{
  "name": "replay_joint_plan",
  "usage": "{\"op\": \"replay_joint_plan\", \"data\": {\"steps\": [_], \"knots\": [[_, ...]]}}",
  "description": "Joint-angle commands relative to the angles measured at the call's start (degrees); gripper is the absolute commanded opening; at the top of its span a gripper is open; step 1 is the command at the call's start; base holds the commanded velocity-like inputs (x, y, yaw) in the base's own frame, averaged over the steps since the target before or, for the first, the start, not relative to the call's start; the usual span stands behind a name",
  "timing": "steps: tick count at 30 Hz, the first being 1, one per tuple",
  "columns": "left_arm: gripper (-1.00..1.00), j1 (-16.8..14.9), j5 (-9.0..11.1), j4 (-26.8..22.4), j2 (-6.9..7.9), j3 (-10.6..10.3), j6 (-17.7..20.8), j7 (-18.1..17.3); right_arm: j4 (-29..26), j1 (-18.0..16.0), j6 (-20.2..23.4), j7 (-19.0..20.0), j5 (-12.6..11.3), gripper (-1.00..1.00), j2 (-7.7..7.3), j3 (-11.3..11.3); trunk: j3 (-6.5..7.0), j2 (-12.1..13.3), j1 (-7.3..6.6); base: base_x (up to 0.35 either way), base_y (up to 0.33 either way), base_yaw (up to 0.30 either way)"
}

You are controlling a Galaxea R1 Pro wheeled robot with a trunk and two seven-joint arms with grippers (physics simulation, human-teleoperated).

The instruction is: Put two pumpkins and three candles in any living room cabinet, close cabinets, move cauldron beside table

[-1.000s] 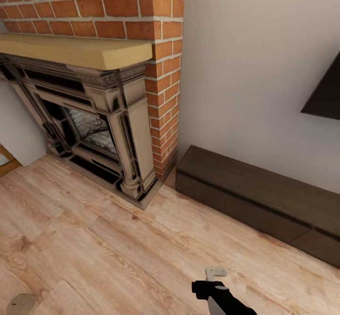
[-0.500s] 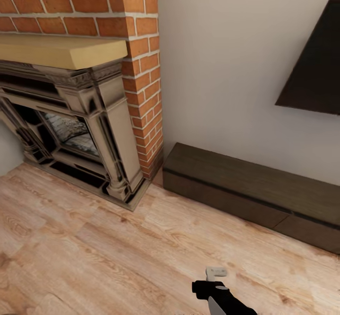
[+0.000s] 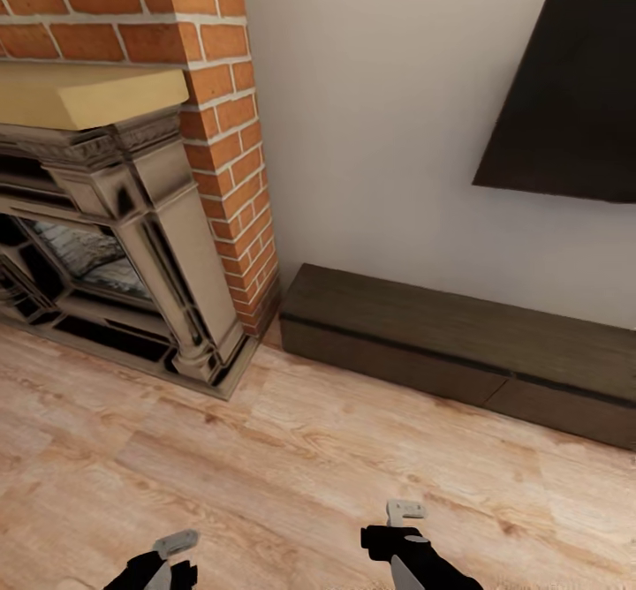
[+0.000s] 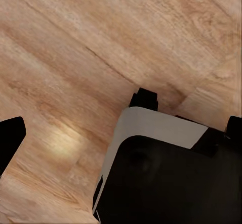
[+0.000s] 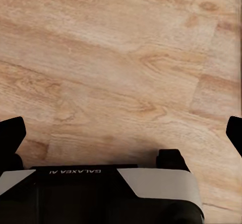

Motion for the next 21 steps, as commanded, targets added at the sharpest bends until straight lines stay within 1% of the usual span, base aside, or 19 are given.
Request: {"op": "replay_joint_plan", "data": {"steps": [1, 4, 8, 15, 21], "knots": [[1.00, -0.2, 0.6, -0.3, 0.07, -0.4, 0.5, 0.4, -0.1, -0.1, 0.2, -0.5, -0.4, 1.00, -0.05, 0.5, -0.12, -0.1, 0.01, 0.000, 0.000, -0.226], [1.00, -1.1, 0.6, -2.0, 0.12, -0.4, 0.8, 0.3, 0.0, -0.1, -0.4, -0.5, -0.4, 1.00, -0.08, 0.4, -0.28, -0.1, 0.01, 0.000, 0.000, -0.226], [1.00, -1.4, 0.7, -3.0, 0.19, -0.3, 0.2, 0.3, -0.1, -0.1, -1.1, -0.5, -0.5, 1.00, -0.09, 0.5, -0.50, -0.1, 0.01, 0.000, 0.000, -0.226], [1.00, -1.4, 1.2, -3.2, 0.06, 0.1, -4.8, 0.8, 0.0, -0.1, -1.7, -0.6, -0.6, 1.00, -0.15, 0.4, -0.91, -0.1, 0.01, 0.000, 0.000, -0.221], [1.00, -1.3, 1.3, -3.2, -0.33, -0.1, -6.3, 0.8, 0.1, -0.1, -2.6, -0.6, -0.6, 1.00, -0.18, 0.3, -1.28, -0.1, 0.01, 0.000, 0.001, -0.215]]}}
